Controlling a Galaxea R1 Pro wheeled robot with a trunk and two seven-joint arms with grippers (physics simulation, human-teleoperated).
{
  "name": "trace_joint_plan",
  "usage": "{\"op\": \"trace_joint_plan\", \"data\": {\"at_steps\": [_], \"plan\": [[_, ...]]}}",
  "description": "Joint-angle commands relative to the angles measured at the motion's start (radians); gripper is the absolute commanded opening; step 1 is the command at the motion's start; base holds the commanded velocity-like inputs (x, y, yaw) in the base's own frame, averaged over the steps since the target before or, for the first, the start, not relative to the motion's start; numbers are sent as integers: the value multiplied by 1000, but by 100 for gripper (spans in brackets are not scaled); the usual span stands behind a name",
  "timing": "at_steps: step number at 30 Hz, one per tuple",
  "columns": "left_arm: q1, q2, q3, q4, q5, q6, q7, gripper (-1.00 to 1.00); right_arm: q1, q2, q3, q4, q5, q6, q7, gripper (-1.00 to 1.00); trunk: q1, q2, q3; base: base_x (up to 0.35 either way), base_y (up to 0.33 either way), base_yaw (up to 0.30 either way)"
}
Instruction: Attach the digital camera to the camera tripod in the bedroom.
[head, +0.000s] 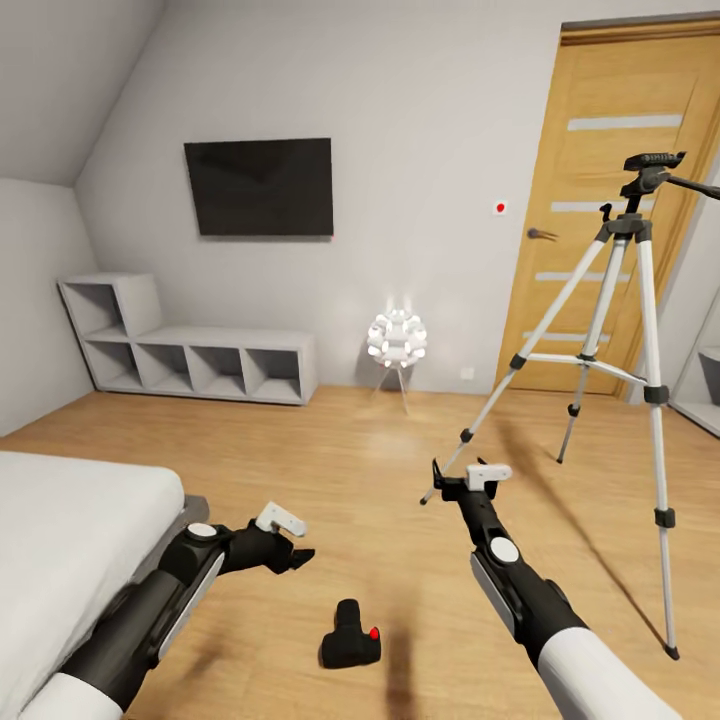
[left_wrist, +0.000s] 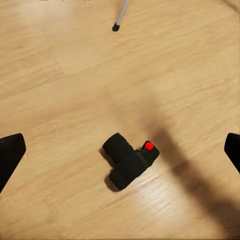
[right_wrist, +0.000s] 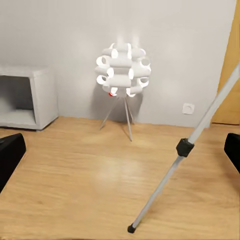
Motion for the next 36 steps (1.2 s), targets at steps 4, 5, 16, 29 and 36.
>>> {"op": "trace_joint_plan", "data": {"at_steps": [4,5,16,29,36], "plan": [[-1,36,-10,-9,4,-67,-52,100,-1,-28,-20,6,-12,-56,134,100,2,-2,-17,0,0,0],[-1,46,-10,-8,4,-96,-80,100,0,-32,-39,8,-12,-79,162,100,2,-2,-20,0,0,0],[-1,79,13,46,7,-228,-246,100,0,-40,-116,56,-13,-288,213,100,7,-4,-63,0,0,0],[-1,77,98,57,7,-281,-255,100,-1,-40,-127,60,-13,-373,146,100,13,-7,-113,0,0,0],[-1,74,101,111,7,-378,-252,100,-6,-40,-126,57,-13,-371,54,100,16,-9,-140,0,0,0]]}}
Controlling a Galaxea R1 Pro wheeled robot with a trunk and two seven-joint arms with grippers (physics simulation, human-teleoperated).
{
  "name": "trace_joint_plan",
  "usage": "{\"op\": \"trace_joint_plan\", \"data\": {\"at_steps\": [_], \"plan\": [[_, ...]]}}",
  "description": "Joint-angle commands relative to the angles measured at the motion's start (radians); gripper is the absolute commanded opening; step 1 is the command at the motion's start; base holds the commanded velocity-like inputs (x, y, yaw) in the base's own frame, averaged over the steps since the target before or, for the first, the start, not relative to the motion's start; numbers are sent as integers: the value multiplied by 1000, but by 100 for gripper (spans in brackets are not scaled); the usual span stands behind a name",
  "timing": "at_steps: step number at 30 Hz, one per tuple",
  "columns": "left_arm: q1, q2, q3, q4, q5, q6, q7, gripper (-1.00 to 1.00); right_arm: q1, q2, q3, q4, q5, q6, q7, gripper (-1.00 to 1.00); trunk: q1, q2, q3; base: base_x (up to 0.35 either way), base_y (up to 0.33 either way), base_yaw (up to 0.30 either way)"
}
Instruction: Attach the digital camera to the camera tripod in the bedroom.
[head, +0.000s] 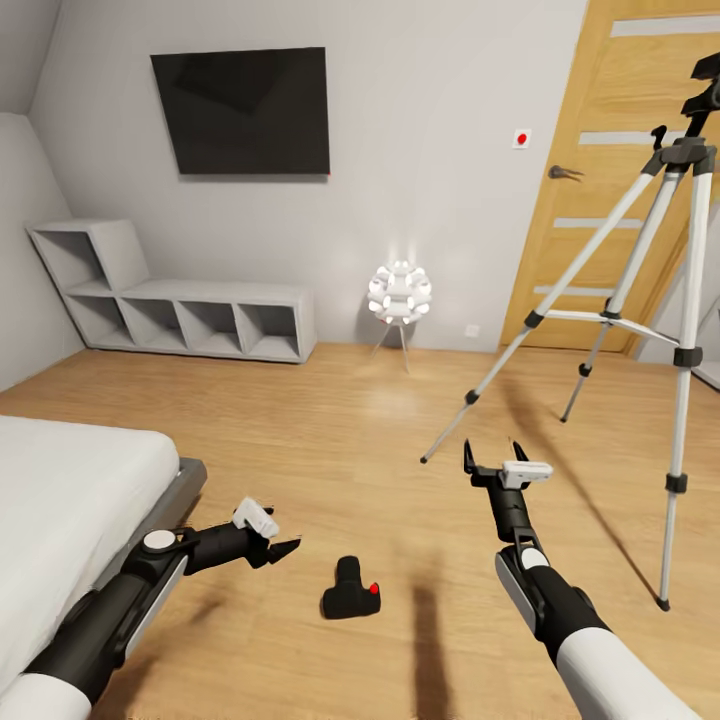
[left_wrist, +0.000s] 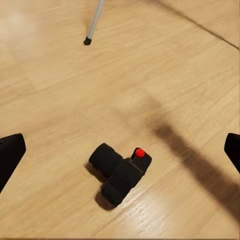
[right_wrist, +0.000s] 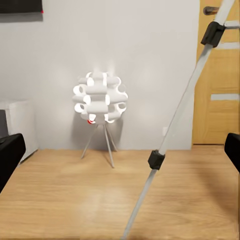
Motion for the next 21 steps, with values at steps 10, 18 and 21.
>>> {"op": "trace_joint_plan", "data": {"at_steps": [10,18,21], "plan": [[-1,0,2,69,2,-36,-5,100,-7,-1,18,-1,-7,2,27,100,4,-3,-40,0,0,0],[-1,1,37,76,3,-39,-2,100,-7,-1,23,-1,-6,1,47,100,8,-5,-71,0,0,0],[-6,1,61,76,2,-33,-2,100,-7,-1,23,-1,-5,1,49,100,9,-5,-82,0,0,0]]}}
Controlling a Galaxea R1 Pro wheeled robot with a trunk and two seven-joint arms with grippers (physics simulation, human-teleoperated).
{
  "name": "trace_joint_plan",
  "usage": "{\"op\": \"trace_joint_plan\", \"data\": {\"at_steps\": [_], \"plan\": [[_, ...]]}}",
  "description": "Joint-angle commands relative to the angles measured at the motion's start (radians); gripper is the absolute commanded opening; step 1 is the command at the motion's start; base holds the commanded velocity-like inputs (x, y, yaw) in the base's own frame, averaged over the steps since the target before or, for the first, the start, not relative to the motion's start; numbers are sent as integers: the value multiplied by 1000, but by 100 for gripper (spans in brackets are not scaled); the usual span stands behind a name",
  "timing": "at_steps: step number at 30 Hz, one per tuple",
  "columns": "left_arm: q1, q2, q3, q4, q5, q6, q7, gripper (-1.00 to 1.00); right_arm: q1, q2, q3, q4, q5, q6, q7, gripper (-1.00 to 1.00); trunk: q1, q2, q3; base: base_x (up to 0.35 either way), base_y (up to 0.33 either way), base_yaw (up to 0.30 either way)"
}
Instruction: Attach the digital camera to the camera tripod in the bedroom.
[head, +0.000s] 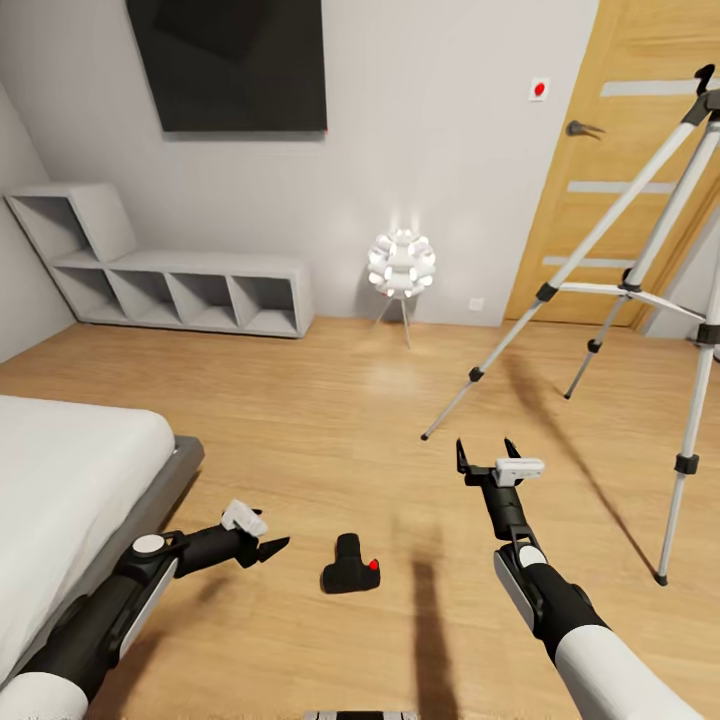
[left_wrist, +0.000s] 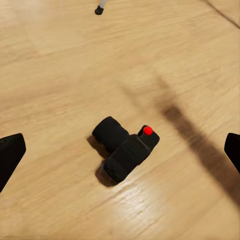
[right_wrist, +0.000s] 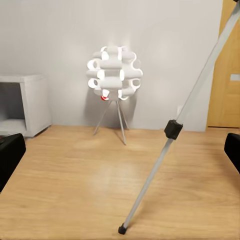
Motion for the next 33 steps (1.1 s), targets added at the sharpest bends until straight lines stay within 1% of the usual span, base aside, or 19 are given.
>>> {"op": "trace_joint_plan", "data": {"at_steps": [1,8,9,13,14,18,21,26,28,31,32,33], "plan": [[-3,0,3,-1,3,10,-2,100,-1,-1,7,1,-10,-3,-1,100,0,-1,-5,0,0,0],[-32,0,24,-11,4,21,-4,100,-1,-1,7,1,-9,-4,0,100,3,-2,-32,0,0,0],[-43,1,35,-13,5,32,-5,100,-1,-1,7,1,-9,-4,0,100,4,-3,-36,0,0,0],[-56,1,61,-26,6,62,-14,100,-1,-1,7,1,-9,-4,1,100,6,-3,-51,0,0,0],[-61,-1,71,-53,6,77,-43,100,-1,-1,7,1,-9,-3,1,100,6,-4,-55,0,0,0],[-63,-8,74,-66,6,83,-80,100,-1,-1,7,1,-9,-2,1,100,8,-5,-71,0,0,0],[-64,-18,73,-70,4,85,-104,100,-1,-1,7,1,-9,-3,2,100,9,-5,-82,0,0,0],[-64,-23,60,-72,2,84,-117,100,-1,-1,7,1,-9,-1,2,100,11,-6,-101,0,0,0],[-64,-23,45,-73,2,83,-120,100,-1,-1,7,1,-9,-2,2,100,12,-7,-109,0,0,0],[-63,-23,2,-74,1,81,-122,100,-1,-1,7,1,-9,-3,2,100,14,-8,-121,0,0,0],[-63,-22,-30,-74,0,77,-123,100,-1,-1,6,1,-9,-4,2,100,14,-8,-125,0,0,0],[-63,-20,-48,-74,0,73,-123,100,-1,-1,7,1,-9,-5,1,100,15,-8,-129,0,0,0]]}}
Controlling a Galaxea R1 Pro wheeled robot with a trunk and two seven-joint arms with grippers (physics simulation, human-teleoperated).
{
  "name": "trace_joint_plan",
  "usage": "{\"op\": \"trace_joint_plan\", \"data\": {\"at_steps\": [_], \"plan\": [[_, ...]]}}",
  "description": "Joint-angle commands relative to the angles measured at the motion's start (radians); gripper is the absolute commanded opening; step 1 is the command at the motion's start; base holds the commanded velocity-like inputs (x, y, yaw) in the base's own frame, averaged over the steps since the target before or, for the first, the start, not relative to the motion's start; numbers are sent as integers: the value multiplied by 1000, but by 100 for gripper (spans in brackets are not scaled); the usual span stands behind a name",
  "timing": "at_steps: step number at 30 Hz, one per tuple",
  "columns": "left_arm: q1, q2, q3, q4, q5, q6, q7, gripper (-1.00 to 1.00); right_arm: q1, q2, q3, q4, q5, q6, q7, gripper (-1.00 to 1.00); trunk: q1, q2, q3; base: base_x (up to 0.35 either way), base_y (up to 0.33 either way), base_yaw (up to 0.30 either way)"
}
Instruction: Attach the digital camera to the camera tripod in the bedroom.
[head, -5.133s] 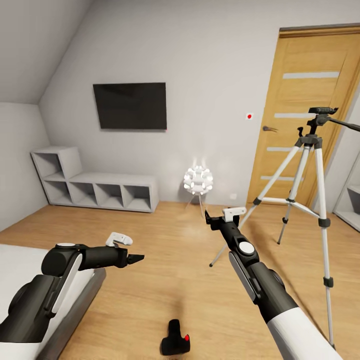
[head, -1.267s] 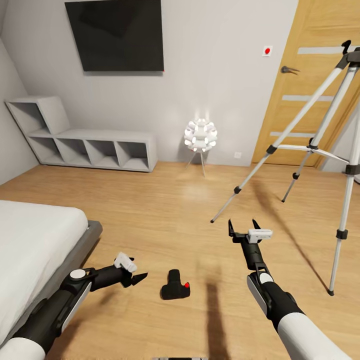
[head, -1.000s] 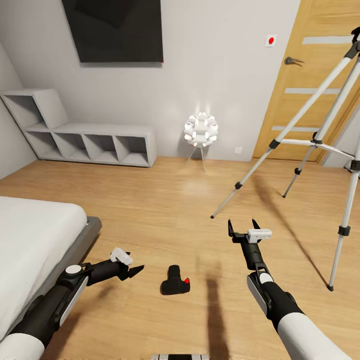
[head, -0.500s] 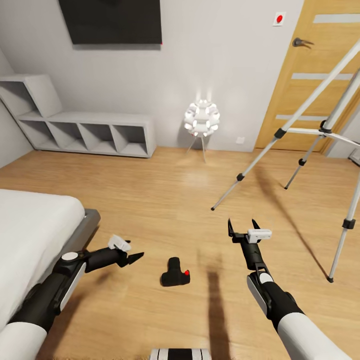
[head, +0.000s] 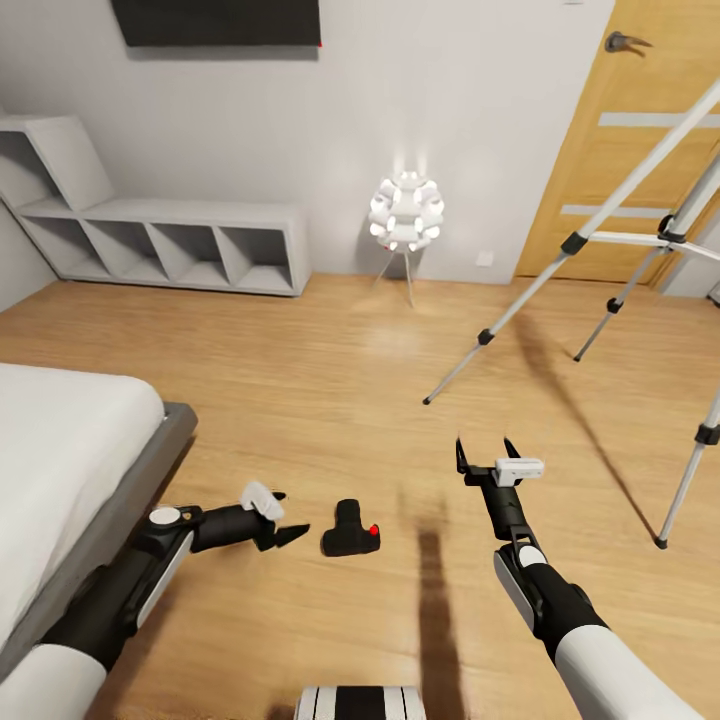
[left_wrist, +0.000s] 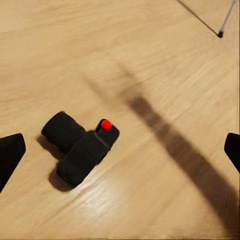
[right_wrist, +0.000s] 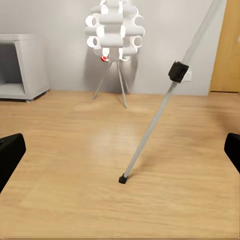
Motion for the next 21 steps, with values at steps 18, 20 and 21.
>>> {"op": "trace_joint_plan", "data": {"at_steps": [18,20,21], "plan": [[1,51,-151,-1,2,-58,-2,100,1,0,10,6,-10,-302,1,100,8,-5,-70,0,0,0],[1,60,-151,-1,2,-63,-2,100,1,0,10,6,-10,-312,1,100,9,-5,-78,0,0,0],[1,63,-151,-1,2,-66,-2,100,1,0,11,6,-10,-314,1,100,9,-5,-82,0,0,0]]}}
